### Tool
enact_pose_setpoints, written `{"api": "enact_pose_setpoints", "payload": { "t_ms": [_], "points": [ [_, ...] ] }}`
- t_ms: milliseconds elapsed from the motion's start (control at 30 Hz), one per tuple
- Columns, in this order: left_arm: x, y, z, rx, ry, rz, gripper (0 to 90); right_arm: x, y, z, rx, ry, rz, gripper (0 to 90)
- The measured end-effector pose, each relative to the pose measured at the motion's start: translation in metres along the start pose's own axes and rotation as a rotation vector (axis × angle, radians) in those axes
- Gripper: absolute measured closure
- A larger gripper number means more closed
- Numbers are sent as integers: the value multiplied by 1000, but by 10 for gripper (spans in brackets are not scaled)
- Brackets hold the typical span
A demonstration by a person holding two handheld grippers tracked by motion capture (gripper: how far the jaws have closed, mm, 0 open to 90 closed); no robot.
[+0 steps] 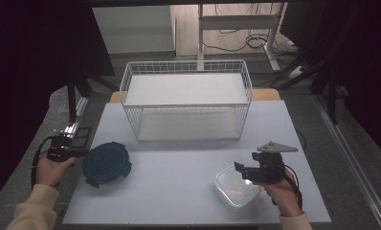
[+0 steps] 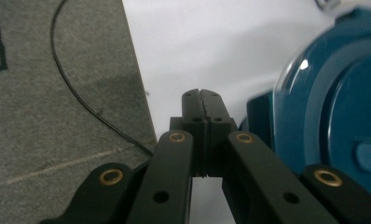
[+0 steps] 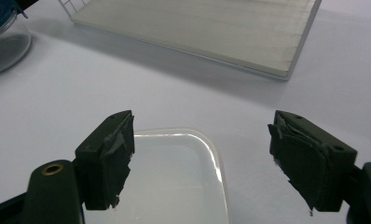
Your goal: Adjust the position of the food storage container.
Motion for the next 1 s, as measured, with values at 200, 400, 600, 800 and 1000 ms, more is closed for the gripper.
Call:
{"api": "enact_pose_setpoints", "payload": {
  "t_ms": [200, 400, 600, 800, 1000],
  "points": [
    [-6, 3, 9, 26, 4, 18, 900, -1, 0, 0, 0, -1, 5, 215],
    [-8, 2, 10, 23, 14, 13, 900, 2, 0, 0, 3, 0, 3, 216],
    [-18, 4, 12, 17, 25, 29, 900, 6, -6, -7, -19, -5, -1, 216],
    [-40, 10, 12, 21, 50, 58, 900, 12, -13, -13, -41, -14, -4, 216],
    [-65, 14, 15, 33, 96, 89, 900, 17, -19, -17, -60, -18, -7, 216]
  ]
}}
Point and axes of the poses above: each handheld gripper's, and its own axes: y roughly forward along the jaws, z roughly out of its underside, x roughly to its left, the point moved 8 cm from there along y, roughly forward along the jaws, and after that the axes turned 2 degrees about z, right-handed, at the moved point
